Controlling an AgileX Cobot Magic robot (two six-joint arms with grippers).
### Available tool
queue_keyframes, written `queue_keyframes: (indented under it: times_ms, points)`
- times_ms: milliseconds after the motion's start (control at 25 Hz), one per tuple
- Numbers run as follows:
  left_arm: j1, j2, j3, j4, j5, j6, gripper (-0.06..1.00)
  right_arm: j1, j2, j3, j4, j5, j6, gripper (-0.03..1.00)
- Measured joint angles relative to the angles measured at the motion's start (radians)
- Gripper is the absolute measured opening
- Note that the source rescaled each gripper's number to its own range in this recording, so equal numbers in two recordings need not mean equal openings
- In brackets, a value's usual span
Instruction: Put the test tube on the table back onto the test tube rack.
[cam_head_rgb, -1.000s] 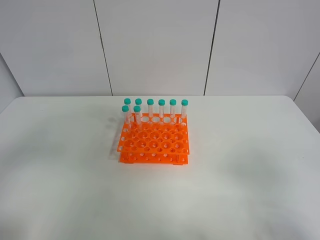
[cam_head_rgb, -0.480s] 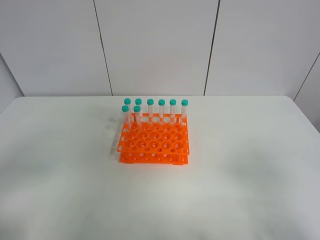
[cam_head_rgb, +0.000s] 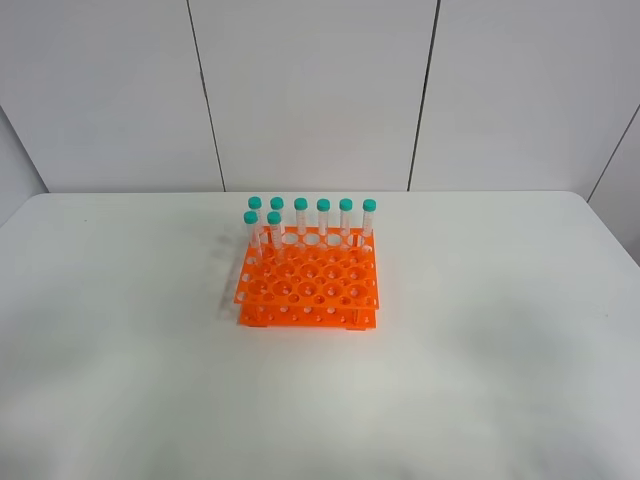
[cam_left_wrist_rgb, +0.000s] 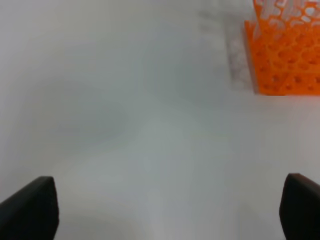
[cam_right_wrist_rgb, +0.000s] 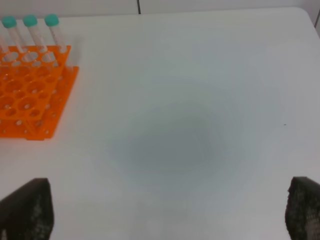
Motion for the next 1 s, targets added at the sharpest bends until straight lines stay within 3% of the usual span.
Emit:
queue_keyframes:
  times_ms: [320,1000]
  points:
    - [0.0,-0.001,0.001,-0.062,0.0,0.083,1.0,0.0,0.0,0.0,0.0,0.0,0.0,1.0]
    - [0.0,-0.001,0.001,-0.02,0.0,0.029,1.0,0.0,0.0,0.0,0.0,0.0,0.0,1.0]
